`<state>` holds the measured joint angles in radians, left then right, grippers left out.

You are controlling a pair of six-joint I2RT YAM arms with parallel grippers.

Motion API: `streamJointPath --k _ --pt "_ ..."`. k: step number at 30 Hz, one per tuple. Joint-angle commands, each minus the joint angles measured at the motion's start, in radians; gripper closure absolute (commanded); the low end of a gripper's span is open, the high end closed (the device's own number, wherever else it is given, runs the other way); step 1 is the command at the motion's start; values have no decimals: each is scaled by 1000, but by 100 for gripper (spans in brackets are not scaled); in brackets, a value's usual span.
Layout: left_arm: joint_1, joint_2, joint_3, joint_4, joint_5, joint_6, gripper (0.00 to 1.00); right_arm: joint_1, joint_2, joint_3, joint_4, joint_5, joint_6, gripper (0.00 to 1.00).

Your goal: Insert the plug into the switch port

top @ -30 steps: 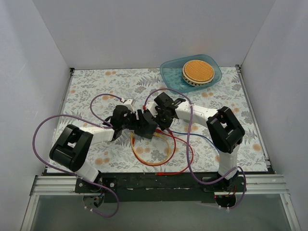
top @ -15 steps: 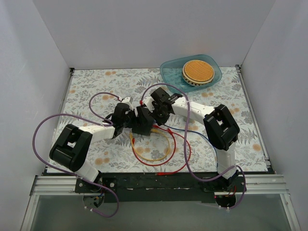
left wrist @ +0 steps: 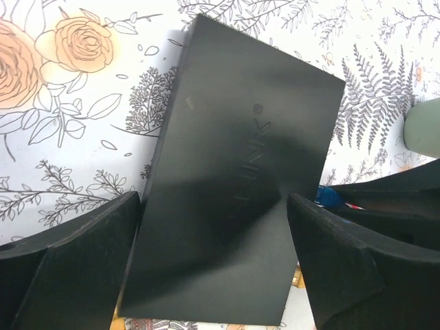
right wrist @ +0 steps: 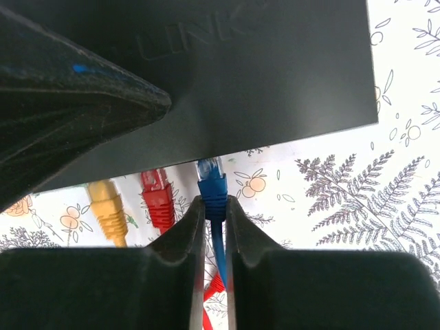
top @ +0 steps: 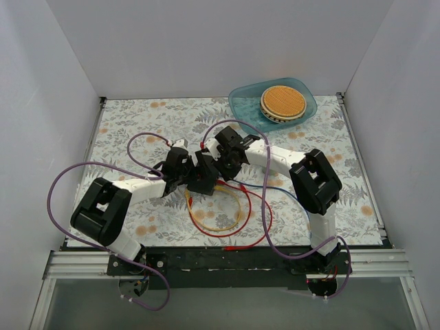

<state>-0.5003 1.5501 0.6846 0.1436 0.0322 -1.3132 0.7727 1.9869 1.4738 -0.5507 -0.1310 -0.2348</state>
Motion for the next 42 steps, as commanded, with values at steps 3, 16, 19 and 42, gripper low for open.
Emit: streamJointPath --k 3,16,19,42 --pt "-55 -82 50 -21 -60 0 6 50 -59 3 54 -61 11 69" --pt "-46 -128 38 -81 -143 -14 2 50 -233 -157 83 31 55 67" --pt "-46 -134 32 -81 -144 -12 2 50 -256 -200 83 85 72 70" --pt "-46 -139 29 -93 -147 -3 2 -4 -280 -352 181 220 227 75"
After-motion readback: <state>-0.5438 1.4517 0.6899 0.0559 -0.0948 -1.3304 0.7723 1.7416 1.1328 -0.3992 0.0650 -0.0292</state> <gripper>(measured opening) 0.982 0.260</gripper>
